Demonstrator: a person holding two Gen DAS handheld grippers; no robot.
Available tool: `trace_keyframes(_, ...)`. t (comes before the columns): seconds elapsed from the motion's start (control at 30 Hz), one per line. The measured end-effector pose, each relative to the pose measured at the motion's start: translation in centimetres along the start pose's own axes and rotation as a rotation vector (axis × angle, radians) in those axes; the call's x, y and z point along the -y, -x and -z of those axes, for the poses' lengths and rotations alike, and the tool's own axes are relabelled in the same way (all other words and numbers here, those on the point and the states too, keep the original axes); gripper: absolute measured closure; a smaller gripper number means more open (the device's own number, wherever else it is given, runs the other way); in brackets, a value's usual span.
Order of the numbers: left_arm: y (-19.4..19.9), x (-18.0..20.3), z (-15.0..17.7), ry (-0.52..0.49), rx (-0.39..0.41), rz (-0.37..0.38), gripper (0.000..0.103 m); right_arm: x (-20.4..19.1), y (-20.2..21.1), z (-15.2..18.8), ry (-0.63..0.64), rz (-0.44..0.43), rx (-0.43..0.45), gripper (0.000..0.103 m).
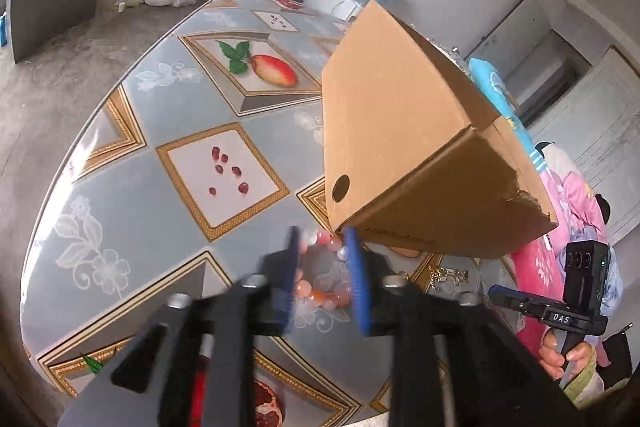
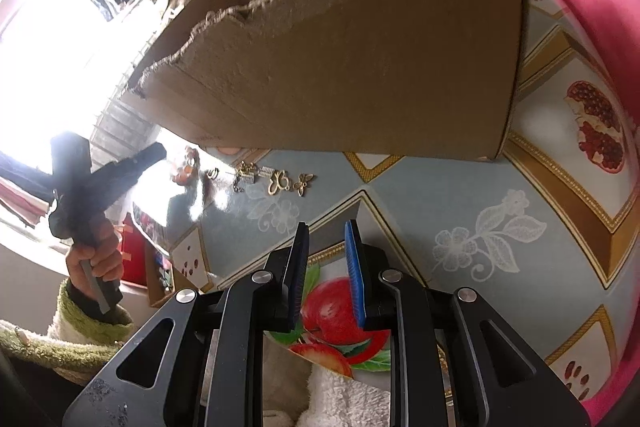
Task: Organize jewelry
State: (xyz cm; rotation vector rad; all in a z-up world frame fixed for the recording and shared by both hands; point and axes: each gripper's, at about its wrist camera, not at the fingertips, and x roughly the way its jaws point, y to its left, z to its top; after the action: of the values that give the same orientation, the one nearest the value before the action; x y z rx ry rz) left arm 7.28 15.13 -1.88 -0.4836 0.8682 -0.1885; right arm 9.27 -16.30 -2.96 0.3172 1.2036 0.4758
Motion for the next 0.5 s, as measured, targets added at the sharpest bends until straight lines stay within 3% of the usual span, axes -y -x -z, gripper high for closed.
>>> trace_keyframes(0.13,1.0,0.8,-0.5,-0.034,0.055,-0.008,0.061,-0.2,1.1,-0.4,-0.003,-0.015,0.059,0.083)
trace_keyframes(0.37,0.7,4.6,-1.3,-0.158,0.08,-0.021,0.06,-0.2,2.7,-2.9,-0.029,-0.067,0.177,0.083)
trace_keyframes(0.5,-0.1,6.0,-1.1,-0.197,0.074,-0.015,0.06,0.7,2.8,-3.6,-0.071,-0.083,0.182,0.083)
